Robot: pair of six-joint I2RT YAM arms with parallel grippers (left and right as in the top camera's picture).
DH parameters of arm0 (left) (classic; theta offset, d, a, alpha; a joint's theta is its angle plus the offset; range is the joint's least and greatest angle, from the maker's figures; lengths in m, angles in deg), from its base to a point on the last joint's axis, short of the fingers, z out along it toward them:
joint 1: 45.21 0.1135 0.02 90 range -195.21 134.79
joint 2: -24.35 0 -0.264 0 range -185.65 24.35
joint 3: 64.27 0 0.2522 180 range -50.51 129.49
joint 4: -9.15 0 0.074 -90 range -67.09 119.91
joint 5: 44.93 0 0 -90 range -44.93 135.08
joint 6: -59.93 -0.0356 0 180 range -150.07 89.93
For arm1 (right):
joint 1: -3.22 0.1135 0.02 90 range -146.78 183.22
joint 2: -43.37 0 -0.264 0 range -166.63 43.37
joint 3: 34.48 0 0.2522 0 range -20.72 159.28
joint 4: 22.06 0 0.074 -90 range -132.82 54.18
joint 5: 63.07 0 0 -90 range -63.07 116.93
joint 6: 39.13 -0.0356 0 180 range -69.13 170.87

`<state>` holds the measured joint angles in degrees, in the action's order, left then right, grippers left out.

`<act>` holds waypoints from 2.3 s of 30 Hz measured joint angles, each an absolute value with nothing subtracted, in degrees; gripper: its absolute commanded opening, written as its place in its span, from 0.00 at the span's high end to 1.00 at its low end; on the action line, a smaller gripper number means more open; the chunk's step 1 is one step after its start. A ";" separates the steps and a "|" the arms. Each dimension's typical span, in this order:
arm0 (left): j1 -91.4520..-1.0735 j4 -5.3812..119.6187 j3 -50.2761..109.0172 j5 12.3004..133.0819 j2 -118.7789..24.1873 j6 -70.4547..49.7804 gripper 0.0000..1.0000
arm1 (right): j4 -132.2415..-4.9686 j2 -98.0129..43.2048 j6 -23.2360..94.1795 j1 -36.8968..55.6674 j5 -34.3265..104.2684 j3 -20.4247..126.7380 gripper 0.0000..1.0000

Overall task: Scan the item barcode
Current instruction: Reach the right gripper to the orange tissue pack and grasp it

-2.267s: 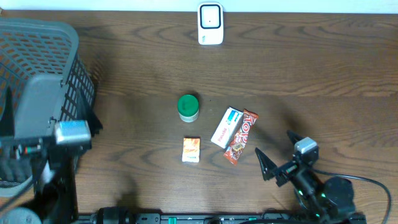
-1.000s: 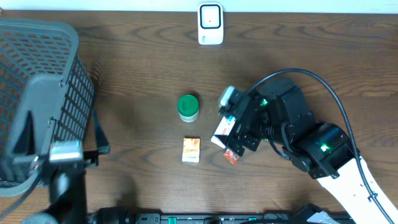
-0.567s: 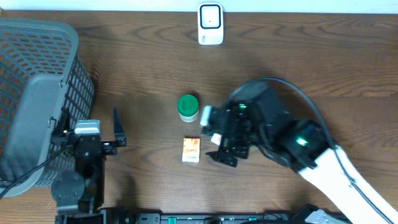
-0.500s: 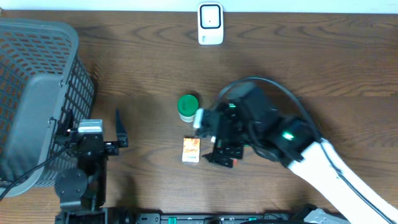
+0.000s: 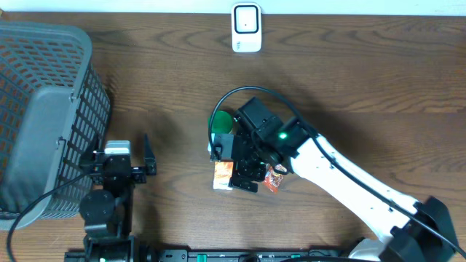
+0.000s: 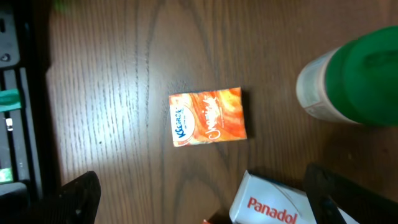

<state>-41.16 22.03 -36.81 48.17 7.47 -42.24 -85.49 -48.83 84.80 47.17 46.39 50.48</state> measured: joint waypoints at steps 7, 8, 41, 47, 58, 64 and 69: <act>-41.16 20.34 -41.82 47.71 7.47 -42.24 0.00 | -82.84 -52.73 84.85 49.53 44.23 50.50 0.01; -41.16 20.10 -42.32 47.71 7.47 -42.24 0.00 | -82.65 -53.32 84.85 50.14 43.03 50.48 0.01; -41.16 24.76 -43.52 46.64 7.47 -42.28 0.00 | -76.51 -65.86 84.32 54.47 36.10 50.50 0.02; -41.16 25.55 -43.52 46.16 7.47 -42.28 0.00 | -76.05 -66.08 83.10 54.47 36.10 50.50 0.17; -41.16 25.87 -43.52 46.00 7.47 -42.28 0.00 | -75.74 -66.08 81.31 54.47 36.29 50.50 0.16; -41.16 25.90 -43.52 46.00 7.47 -42.28 0.00 | -75.30 -66.08 81.24 54.47 36.29 50.48 0.16; -41.16 26.95 -43.52 46.00 7.47 -42.28 0.00 | -74.36 -66.21 81.22 54.47 36.29 50.35 0.20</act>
<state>-41.16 26.95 -43.52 46.00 7.47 -42.28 -74.36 -66.21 81.22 54.47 36.29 50.35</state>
